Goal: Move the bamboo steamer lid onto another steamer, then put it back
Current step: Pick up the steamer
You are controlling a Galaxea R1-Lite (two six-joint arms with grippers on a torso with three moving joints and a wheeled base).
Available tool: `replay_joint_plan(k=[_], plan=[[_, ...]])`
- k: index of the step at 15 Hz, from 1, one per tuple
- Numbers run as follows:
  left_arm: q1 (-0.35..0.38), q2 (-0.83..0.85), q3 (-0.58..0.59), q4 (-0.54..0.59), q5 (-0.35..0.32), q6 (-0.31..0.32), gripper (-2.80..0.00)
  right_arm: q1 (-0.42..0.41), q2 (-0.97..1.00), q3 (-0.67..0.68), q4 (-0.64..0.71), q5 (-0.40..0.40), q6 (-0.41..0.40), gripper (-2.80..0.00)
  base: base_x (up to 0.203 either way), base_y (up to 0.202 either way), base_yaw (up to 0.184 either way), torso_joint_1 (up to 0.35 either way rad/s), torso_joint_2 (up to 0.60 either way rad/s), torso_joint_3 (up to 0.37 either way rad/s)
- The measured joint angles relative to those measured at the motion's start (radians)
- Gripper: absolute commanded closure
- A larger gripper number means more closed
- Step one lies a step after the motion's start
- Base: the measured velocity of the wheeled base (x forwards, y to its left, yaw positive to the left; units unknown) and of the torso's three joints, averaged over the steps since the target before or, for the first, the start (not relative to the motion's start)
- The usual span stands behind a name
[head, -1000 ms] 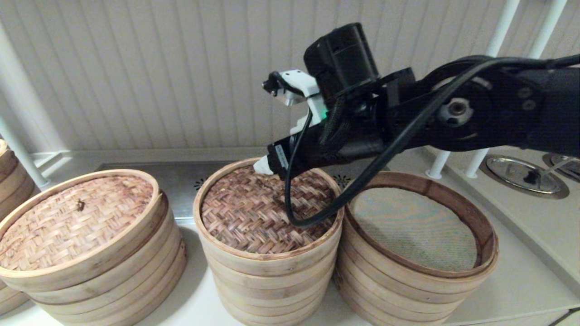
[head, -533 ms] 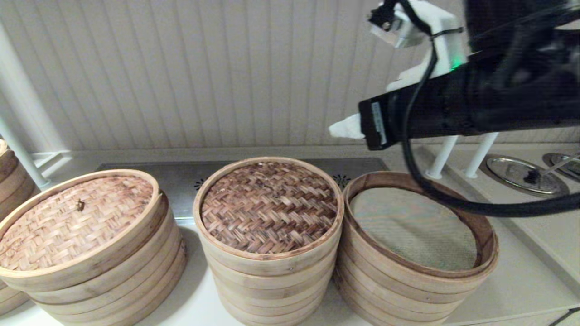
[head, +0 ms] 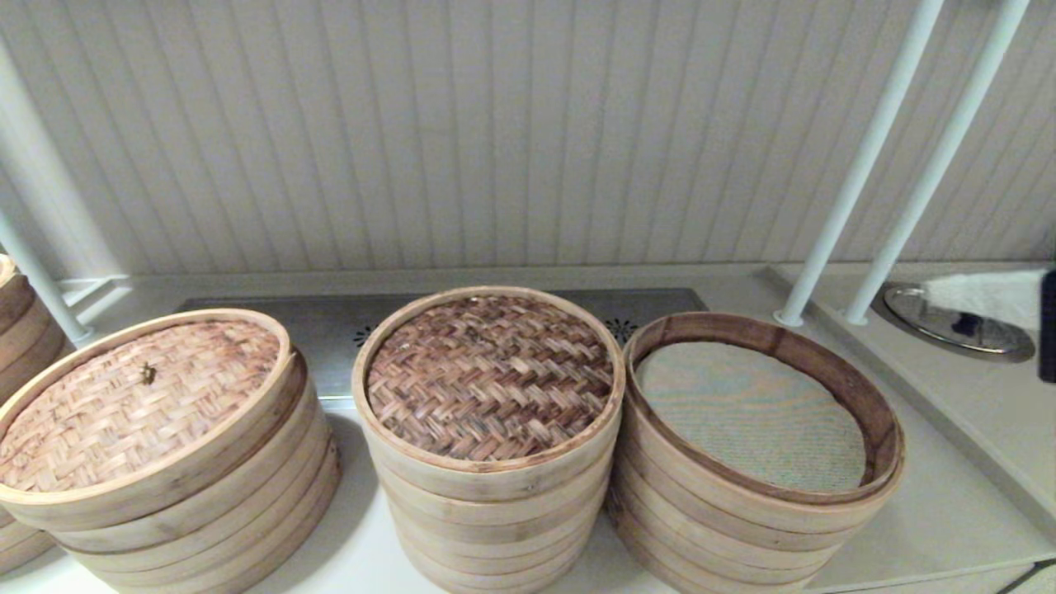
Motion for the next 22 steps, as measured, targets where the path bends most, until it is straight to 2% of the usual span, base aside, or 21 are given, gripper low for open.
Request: replay_joint_plan(k=[6, 12, 16, 18, 20, 22], plan=[[0.0, 0.0, 0.0, 0.0, 0.0, 0.0, 0.0, -0.238, -0.36, 0.359, 0.0, -0.037, -0.005, 0.0, 0.0, 0.0, 0.0, 0.0, 0.0, 0.0], [0.0, 0.0, 0.0, 0.0, 0.0, 0.001, 0.0, -0.381, -0.618, 0.622, -0.009, -0.054, -0.005, 0.0, 0.0, 0.0, 0.0, 0.0, 0.0, 0.0], [0.0, 0.0, 0.0, 0.0, 0.0, 0.001, 0.0, -0.414, -0.777, 0.781, -0.031, -0.045, -0.002, 0.0, 0.0, 0.0, 0.0, 0.0, 0.0, 0.0], [0.0, 0.0, 0.0, 0.0, 0.0, 0.001, 0.0, -0.427, -0.861, 0.88, -0.095, 0.001, -0.003, 0.0, 0.0, 0.0, 0.0, 0.0, 0.0, 0.0], [0.0, 0.0, 0.0, 0.0, 0.0, 0.0, 0.0, -0.441, -0.943, 0.965, -0.191, 0.085, -0.007, 0.0, 0.0, 0.0, 0.0, 0.0, 0.0, 0.0], [0.0, 0.0, 0.0, 0.0, 0.0, 0.0, 0.0, -0.447, -1.016, 1.023, -0.23, 0.133, -0.009, 0.0, 0.0, 0.0, 0.0, 0.0, 0.0, 0.0]])
